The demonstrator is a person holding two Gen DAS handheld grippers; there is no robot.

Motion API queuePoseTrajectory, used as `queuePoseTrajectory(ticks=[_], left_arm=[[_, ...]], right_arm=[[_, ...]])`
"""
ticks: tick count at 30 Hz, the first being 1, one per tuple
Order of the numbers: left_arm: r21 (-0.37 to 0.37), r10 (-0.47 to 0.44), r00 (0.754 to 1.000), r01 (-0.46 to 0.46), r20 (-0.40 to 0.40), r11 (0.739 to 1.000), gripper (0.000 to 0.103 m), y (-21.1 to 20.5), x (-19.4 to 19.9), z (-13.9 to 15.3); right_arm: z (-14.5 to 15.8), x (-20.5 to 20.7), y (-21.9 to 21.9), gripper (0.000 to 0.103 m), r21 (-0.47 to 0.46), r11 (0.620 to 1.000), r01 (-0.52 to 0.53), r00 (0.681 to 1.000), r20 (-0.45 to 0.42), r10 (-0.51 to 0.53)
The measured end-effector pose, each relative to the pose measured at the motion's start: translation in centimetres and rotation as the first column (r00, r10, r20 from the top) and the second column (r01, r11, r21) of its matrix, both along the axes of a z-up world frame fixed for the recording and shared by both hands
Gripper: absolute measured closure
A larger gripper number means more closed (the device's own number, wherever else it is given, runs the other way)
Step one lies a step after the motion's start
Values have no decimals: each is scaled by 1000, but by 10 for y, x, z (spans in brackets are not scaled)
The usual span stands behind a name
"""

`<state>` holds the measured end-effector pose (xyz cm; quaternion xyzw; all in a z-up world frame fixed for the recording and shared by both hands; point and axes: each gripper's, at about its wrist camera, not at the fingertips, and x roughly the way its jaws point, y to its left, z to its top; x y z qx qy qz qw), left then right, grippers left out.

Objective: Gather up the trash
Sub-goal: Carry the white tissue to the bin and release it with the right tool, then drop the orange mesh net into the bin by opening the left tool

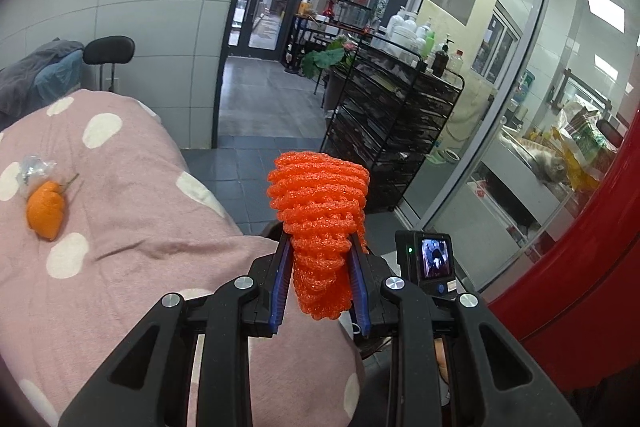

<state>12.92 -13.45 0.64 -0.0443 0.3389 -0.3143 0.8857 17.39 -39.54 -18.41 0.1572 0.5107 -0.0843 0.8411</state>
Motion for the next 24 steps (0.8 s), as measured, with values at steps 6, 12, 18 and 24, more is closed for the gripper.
queuePoseTrajectory(ticks=[6, 12, 18, 24], left_arm=[[16, -90, 995, 91, -50, 996, 76, -32, 5, -12], [37, -162, 978, 167, -129, 985, 76, -64, 12, -32], [66, -195, 965, 209, -174, 976, 76, -87, 18, -47], [108, -209, 960, 232, -188, 967, 76, -105, 21, -58]], right_arm=[[27, -11, -13, 26, -32, 998, 46, 997, 60, -44], [51, -23, -40, 26, -54, 992, 118, 988, 108, -112], [59, -31, -59, 22, -50, 984, 173, 978, 124, -166], [59, -37, -71, 20, -44, 978, 203, 972, 126, -197]])
